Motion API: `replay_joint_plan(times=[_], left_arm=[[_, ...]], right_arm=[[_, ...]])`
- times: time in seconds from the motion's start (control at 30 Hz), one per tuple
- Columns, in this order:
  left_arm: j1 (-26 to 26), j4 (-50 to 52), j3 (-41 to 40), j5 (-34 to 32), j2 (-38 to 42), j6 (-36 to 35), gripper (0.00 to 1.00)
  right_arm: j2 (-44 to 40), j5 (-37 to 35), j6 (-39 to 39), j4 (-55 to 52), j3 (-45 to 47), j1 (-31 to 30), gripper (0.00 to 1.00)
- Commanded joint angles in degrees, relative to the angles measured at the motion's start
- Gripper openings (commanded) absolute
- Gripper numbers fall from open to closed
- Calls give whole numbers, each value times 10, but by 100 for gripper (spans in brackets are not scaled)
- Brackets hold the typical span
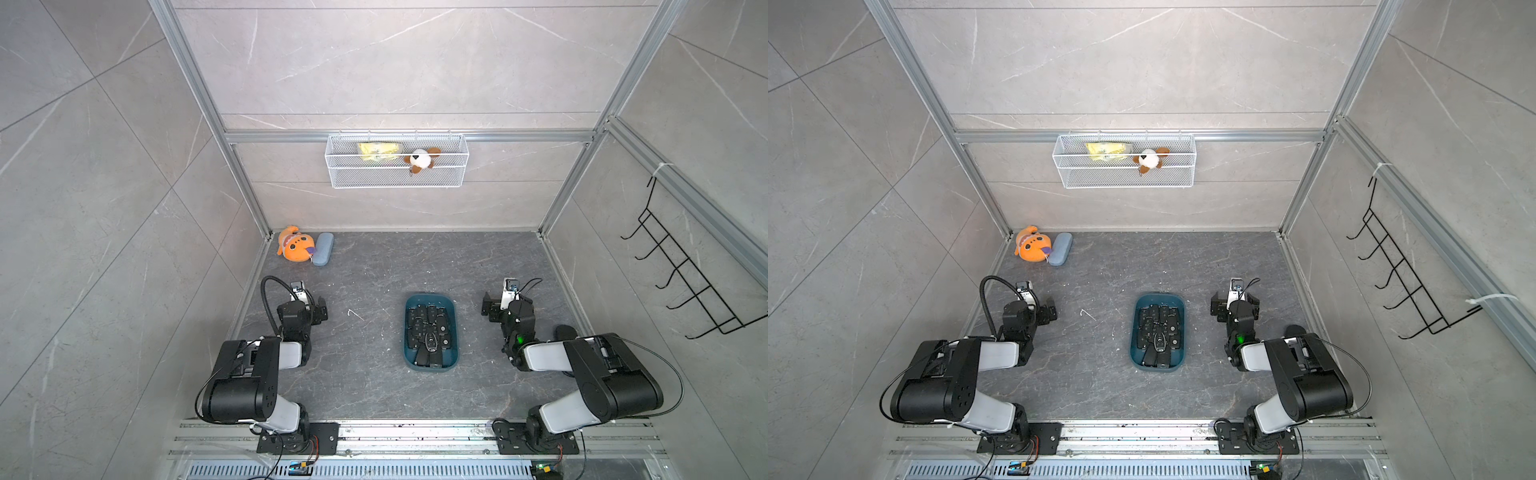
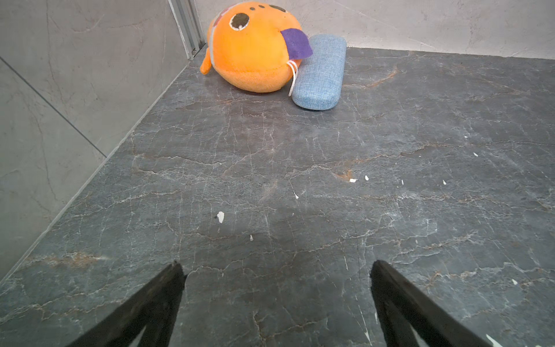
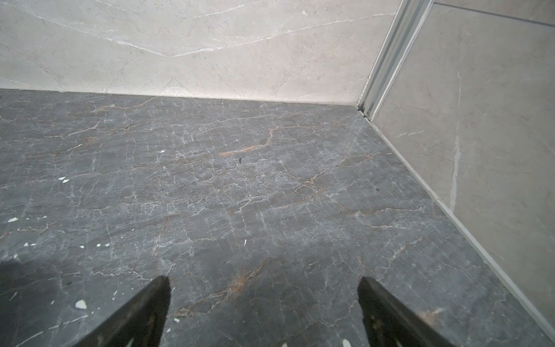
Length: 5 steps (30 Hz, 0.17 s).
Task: Place the car key into the storage box
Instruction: Reset both arms
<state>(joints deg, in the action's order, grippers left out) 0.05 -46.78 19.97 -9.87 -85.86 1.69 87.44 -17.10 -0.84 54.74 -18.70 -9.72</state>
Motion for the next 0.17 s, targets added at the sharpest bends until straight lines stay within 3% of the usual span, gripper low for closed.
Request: replay_joint_plan(times=[0.0, 0.13], left_arm=[[5, -35, -1, 4, -2, -15, 100], [5, -32, 0, 6, -1, -14, 100]], right_arm=[[5, 2, 10, 12, 1, 1, 100], [5, 2, 10, 12, 0, 1, 100]])
